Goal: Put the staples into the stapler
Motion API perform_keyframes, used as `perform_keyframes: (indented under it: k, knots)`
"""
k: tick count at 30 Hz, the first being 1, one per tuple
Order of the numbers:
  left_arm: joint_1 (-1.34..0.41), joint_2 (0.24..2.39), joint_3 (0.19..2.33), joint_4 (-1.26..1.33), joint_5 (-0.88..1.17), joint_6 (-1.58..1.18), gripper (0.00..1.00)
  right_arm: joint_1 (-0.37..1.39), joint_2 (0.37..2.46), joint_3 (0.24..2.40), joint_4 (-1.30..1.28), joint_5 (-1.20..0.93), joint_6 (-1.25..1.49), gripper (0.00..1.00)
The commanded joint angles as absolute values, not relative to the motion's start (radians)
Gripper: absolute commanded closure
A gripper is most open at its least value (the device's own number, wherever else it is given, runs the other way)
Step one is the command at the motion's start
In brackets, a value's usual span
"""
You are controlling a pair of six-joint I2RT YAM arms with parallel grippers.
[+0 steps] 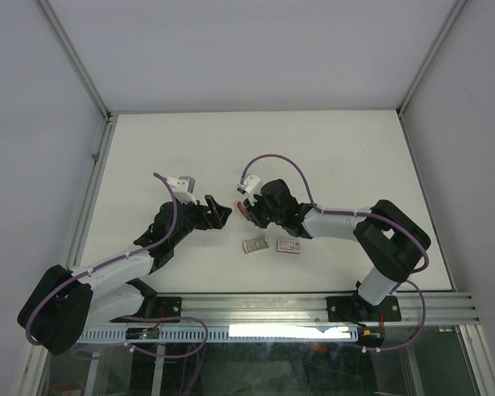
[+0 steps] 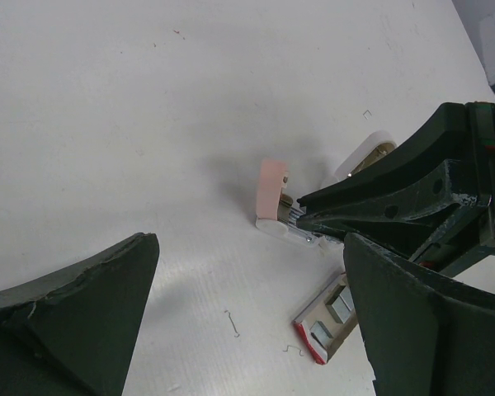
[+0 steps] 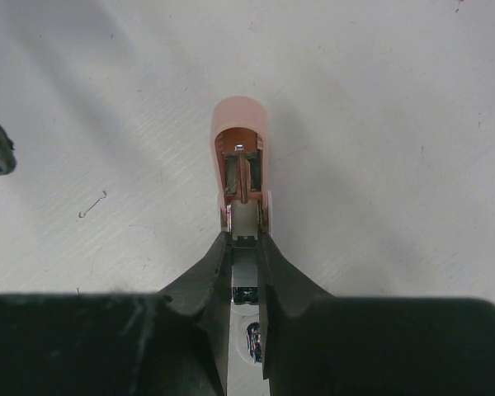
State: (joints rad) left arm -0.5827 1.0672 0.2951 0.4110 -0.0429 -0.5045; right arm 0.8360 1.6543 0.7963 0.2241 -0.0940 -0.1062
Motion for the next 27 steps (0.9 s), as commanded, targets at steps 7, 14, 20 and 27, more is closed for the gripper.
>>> perform_keyframes:
  k: [7, 14, 20, 27]
  knots:
    - [-0.584, 1.045, 0.297, 0.456, -0.055, -0.495, 0.01, 0.832, 1.660, 0.810, 0.265, -0.080, -0.119, 0.88]
    - [-0.584, 1.041, 0.298, 0.454, -0.058, -0.494, 0.01, 0.828, 1.671, 0.811, 0.263, -0.081, -0.121, 0.88]
    - [-0.584, 1.037, 0.297, 0.451, -0.061, -0.492, 0.01, 0.826, 1.672, 0.810, 0.262, -0.081, -0.121, 0.88]
    - [-0.584, 1.033, 0.298, 0.449, -0.062, -0.491, 0.01, 0.827, 1.668, 0.807, 0.258, -0.078, -0.120, 0.83]
